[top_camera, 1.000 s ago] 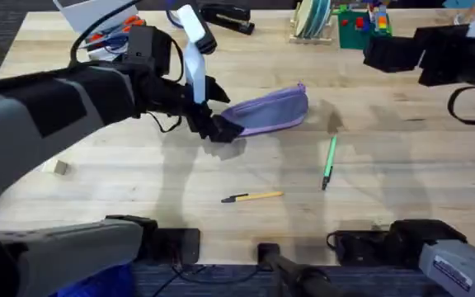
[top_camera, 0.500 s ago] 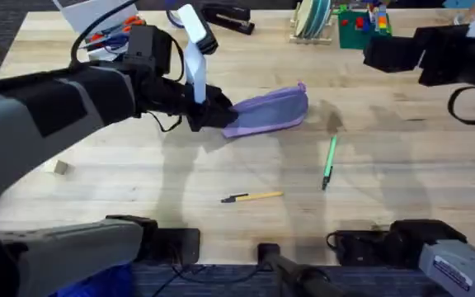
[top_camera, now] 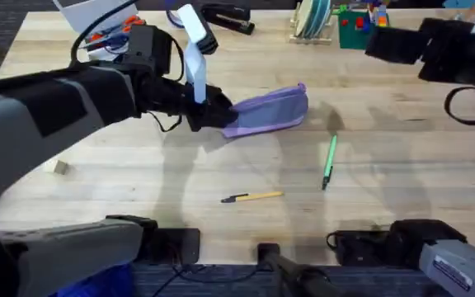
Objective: Unzip the bag, pick up the pens from the table one at a time and place them inside, then zip the bag closed.
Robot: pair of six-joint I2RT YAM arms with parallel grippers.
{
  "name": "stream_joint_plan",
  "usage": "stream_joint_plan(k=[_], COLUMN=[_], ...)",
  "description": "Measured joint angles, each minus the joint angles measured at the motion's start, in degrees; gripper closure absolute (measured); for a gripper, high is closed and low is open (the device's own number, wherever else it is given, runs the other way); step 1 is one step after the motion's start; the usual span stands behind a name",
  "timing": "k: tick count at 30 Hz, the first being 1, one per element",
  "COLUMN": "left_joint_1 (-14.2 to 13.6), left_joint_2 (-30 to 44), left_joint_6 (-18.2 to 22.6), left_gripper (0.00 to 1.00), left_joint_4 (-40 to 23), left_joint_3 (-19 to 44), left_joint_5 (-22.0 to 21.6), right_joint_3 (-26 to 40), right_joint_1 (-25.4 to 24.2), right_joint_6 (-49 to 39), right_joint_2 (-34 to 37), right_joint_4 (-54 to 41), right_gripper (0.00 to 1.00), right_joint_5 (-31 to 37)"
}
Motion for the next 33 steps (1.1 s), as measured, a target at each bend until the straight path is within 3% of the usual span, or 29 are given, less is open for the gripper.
stream_joint_plan(k=[14,27,33], left_joint_1=[0.0,0.0,0.0], left_joint_2=[0.0,0.0,0.0], left_joint_6=[0.0,0.0,0.0], left_gripper=[0.959,0.959,0.959], left_joint_4=[0.0,0.0,0.0], left_joint_3=[0.0,0.0,0.0], left_joint_5=[0.0,0.0,0.0], right_joint_3=[0.0,0.3,4.0], right_joint_1=[0.0,0.0,0.0], right_joint_6=[26.6,27.5,26.3], right_joint_2=[0.0,0.4,6.2], right_joint_4=[-11.5,-9.4,-9.8], right_gripper=[0.006,0.005,0.005], right_joint_5=[-0.2,-3.4,-5.2])
